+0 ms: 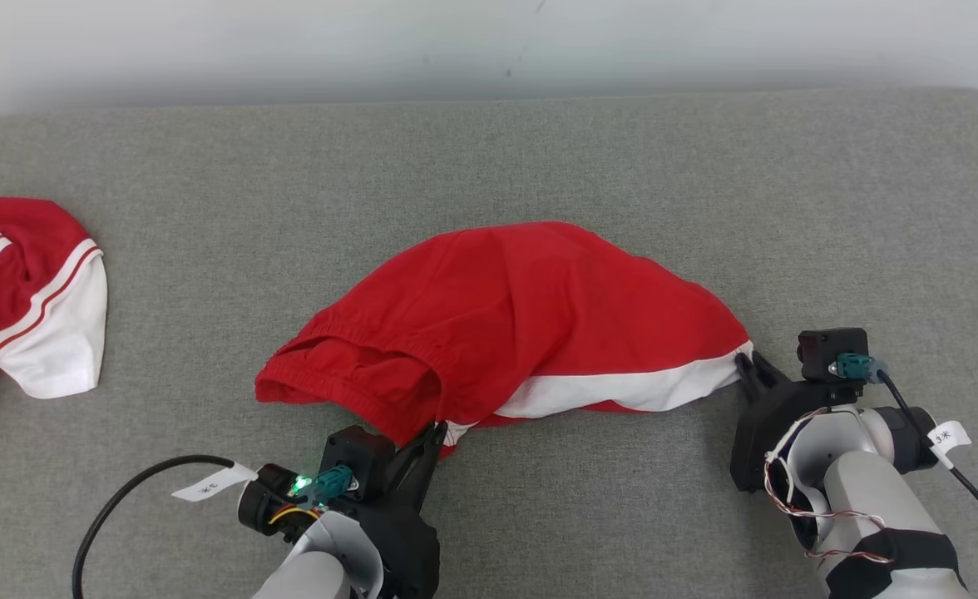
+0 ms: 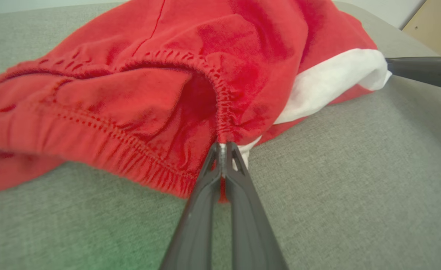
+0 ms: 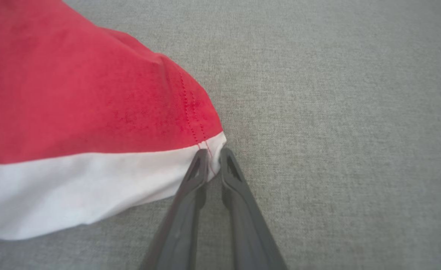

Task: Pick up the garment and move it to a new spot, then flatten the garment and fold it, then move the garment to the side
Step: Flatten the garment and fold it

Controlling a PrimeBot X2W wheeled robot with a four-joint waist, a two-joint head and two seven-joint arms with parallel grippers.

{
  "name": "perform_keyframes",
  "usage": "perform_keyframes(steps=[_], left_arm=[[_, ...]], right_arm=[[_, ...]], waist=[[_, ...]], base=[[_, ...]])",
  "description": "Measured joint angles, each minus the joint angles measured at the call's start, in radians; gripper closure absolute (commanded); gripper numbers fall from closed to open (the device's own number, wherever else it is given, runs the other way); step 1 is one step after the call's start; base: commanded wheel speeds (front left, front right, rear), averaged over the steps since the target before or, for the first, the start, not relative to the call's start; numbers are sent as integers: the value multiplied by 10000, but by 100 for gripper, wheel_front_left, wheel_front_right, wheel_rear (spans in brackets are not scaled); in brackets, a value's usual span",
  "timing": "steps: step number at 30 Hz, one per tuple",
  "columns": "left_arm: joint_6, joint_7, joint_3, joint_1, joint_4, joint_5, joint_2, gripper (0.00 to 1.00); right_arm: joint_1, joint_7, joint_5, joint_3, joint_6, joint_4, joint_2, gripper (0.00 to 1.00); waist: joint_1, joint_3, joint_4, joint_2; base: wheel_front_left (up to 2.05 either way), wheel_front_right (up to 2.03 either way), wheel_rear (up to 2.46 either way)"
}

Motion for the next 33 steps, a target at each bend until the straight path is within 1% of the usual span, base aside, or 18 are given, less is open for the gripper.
perform_keyframes(steps=[3,6,10,12,14,16,17,20,21,23,26,30,33], left_arm=[[8,-40,-10,-8,10,-42,-15,100],[86,-347,117,-8,-56,-174,-46,100],[94,-911,901,-19,-642,-688,-84,100],[148,-1072,1308,-116,-1164,-836,65,100],[123,-1145,1833,-280,-1722,-1114,234,100],[-48,-1170,2220,-417,-2320,-1505,389,100],[-105,-1081,2410,-484,-2619,-1751,456,100],[-362,-568,2909,-967,-3367,-2422,752,100],[-387,-378,3074,-1252,-3620,-2575,880,100],[-453,-81,3465,-1844,-4105,-3016,1085,100],[-594,520,3816,-2779,-4376,-3567,1290,100],[-594,1371,4288,-4246,-4080,-4079,1707,100],[-251,1323,4824,-5454,-3900,-4167,1728,100]], right_arm=[[-143,-8,0,23,2,182,-4,100],[-151,-234,19,-6,2,238,-13,100],[-143,-859,633,-134,2,-180,65,100],[-155,-1174,1329,8,2,-769,140,100],[-182,-1536,2125,468,2,-1624,115,100],[-367,-1726,2663,1012,2,-2556,-180,100],[-492,-1802,2905,1124,2,-2982,-376,100],[-943,-1973,3651,1434,2,-4144,-834,100],[-1211,-2104,3758,1618,2,-4518,-966,100],[-1896,-2284,3942,1733,2,-4920,-1076,100],[-2905,-2090,4397,1975,2,-4823,-1129,100],[-4847,-1787,4788,2288,2,-4027,-1072,100],[-6213,-1939,4909,2230,2,-3244,-922,100]], waist=[[0,29,29,0],[0,15,51,0],[0,-89,57,1],[0,-143,35,0],[0,-186,-19,0],[-1,-212,-101,0],[-1,-215,-149,0],[-2,-144,-300,0],[-1,-84,-344,0],[-1,87,-426,0],[0,442,-543,0],[0,1094,-706,1],[1,1673,-827,1]], base=[[0,0,0],[0,0,0],[0,0,0],[0,0,0],[0,0,0],[0,0,0],[0,0,0],[0,0,0],[0,0,0],[0,0,0],[0,0,0],[0,0,0],[0,0,0]])
